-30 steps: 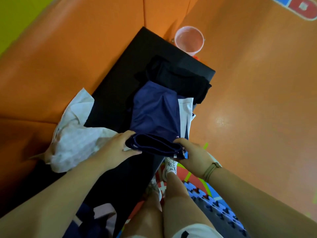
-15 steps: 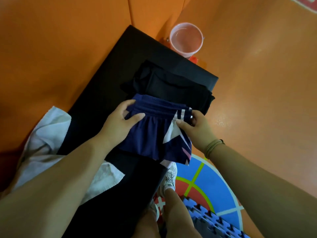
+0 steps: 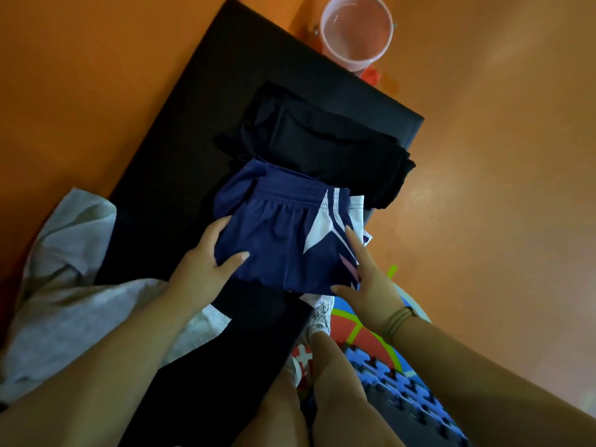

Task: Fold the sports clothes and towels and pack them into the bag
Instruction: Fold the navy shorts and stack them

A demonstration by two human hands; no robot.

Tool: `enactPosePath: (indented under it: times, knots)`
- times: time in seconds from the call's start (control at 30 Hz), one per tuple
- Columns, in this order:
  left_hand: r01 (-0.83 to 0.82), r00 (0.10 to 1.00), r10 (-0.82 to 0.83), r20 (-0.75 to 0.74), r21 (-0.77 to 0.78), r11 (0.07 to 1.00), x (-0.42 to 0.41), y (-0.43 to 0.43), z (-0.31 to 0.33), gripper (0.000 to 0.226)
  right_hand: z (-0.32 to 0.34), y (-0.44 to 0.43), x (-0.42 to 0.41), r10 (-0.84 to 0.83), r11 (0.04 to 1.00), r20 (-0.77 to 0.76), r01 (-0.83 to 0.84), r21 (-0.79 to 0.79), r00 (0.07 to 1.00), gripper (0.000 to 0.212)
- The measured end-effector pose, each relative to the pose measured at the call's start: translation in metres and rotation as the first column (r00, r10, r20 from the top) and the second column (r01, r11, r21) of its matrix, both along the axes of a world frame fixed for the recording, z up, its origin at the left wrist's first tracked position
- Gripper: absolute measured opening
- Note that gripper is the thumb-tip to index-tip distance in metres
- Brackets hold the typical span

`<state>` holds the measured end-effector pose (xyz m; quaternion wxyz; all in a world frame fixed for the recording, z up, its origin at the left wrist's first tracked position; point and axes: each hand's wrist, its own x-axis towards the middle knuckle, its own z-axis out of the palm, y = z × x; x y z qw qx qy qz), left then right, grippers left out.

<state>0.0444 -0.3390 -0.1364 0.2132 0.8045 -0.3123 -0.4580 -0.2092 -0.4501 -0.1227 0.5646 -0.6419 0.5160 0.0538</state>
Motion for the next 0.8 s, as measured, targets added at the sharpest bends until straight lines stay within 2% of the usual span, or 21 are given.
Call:
enactPosePath:
  times: [0.13, 0.2, 0.27, 0.33, 0.43, 0.53, 0.63, 0.8]
  knots:
    - [0.165, 0.978, -0.155, 0.142, -0.061, 0.984, 0.002, 0.002, 0.005, 0.059, -0.008, 0.003, 0.0, 0.206, 0.966, -0.14, -0.224, -0.129, 0.969, 0.064]
    - [0.308, 0.927, -0.281, 0.25, -0.077, 0.948, 0.002, 0.004, 0.007, 0.05, -0.012, 0.005, 0.002, 0.295, 0.911, -0.252, -0.351, -0.217, 0.922, 0.058]
    - [0.402, 0.879, -0.373, 0.296, -0.044, 0.914, 0.002, 0.008, 0.008, 0.051, -0.009, 0.007, 0.006, 0.327, 0.855, -0.354, -0.434, -0.284, 0.876, 0.061]
    - [0.452, 0.85, -0.436, 0.296, 0.016, 0.892, 0.003, 0.013, 0.006, 0.066, -0.008, 0.012, 0.009, 0.329, 0.79, -0.456, -0.506, -0.347, 0.827, 0.073]
    - [0.51, 0.783, -0.515, 0.349, 0.114, 0.852, 0.0, 0.017, 0.004, 0.084, -0.011, 0.021, 0.016, 0.246, 0.637, -0.589, -0.586, -0.501, 0.77, 0.09]
    - [0.521, 0.738, -0.489, 0.464, 0.069, 0.851, -0.002, 0.018, 0.003, 0.082, -0.014, 0.028, 0.027, 0.288, 0.545, -0.584, -0.632, -0.551, 0.758, 0.092]
    - [0.549, 0.733, -0.451, 0.509, -0.052, 0.834, -0.004, 0.015, 0.007, 0.062, -0.016, 0.034, 0.039, 0.351, 0.447, -0.578, -0.674, -0.588, 0.737, 0.088]
    - [0.595, 0.713, -0.449, 0.539, -0.124, 0.794, -0.004, 0.006, 0.02, 0.038, -0.019, 0.042, 0.057, 0.417, 0.376, -0.541, -0.68, -0.629, 0.731, 0.076]
